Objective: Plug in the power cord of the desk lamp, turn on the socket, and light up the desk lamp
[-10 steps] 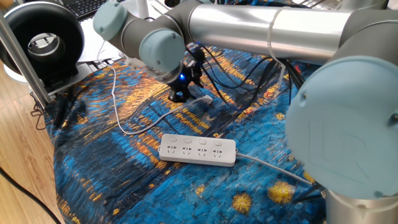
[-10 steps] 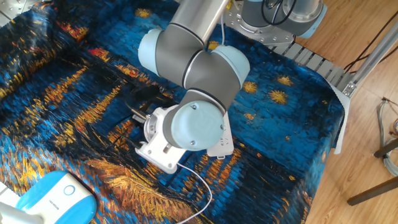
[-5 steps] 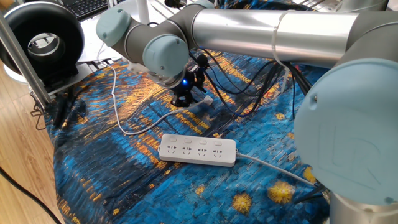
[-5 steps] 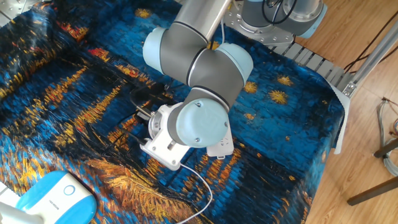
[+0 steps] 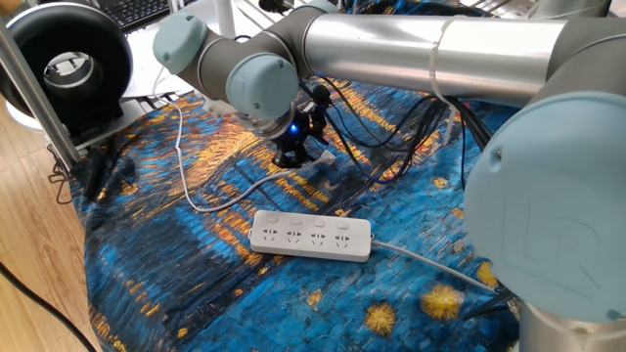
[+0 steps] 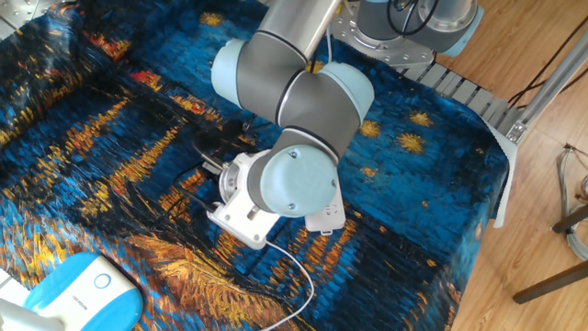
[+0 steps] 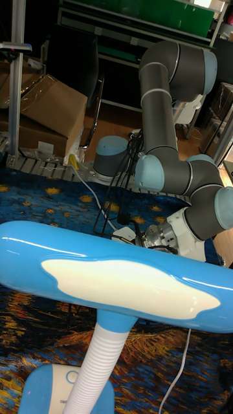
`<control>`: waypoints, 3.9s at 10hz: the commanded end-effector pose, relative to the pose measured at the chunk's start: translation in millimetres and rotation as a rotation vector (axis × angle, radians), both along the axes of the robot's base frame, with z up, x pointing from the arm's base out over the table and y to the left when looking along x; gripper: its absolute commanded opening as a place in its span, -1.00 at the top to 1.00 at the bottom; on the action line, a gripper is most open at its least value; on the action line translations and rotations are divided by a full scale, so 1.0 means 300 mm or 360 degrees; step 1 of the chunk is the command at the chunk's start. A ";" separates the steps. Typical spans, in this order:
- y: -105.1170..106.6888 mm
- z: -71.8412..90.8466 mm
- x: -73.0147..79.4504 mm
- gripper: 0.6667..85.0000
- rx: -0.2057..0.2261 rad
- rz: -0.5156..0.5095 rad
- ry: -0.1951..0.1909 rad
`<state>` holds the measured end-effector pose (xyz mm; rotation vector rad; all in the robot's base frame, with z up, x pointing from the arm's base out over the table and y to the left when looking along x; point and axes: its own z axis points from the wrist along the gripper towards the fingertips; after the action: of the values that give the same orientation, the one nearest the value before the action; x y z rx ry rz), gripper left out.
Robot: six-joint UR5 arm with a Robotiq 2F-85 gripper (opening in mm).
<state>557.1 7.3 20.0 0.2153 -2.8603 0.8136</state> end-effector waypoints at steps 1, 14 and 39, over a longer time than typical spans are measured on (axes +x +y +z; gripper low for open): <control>0.010 -0.007 -0.010 0.06 0.0024 -0.0025 0.0010; 0.029 -0.028 -0.018 0.16 0.0108 -0.0184 -0.0035; 0.030 0.047 0.062 0.41 -0.0048 -0.0395 -0.0301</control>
<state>566.0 15.4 32.0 -0.2070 -2.9021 0.8612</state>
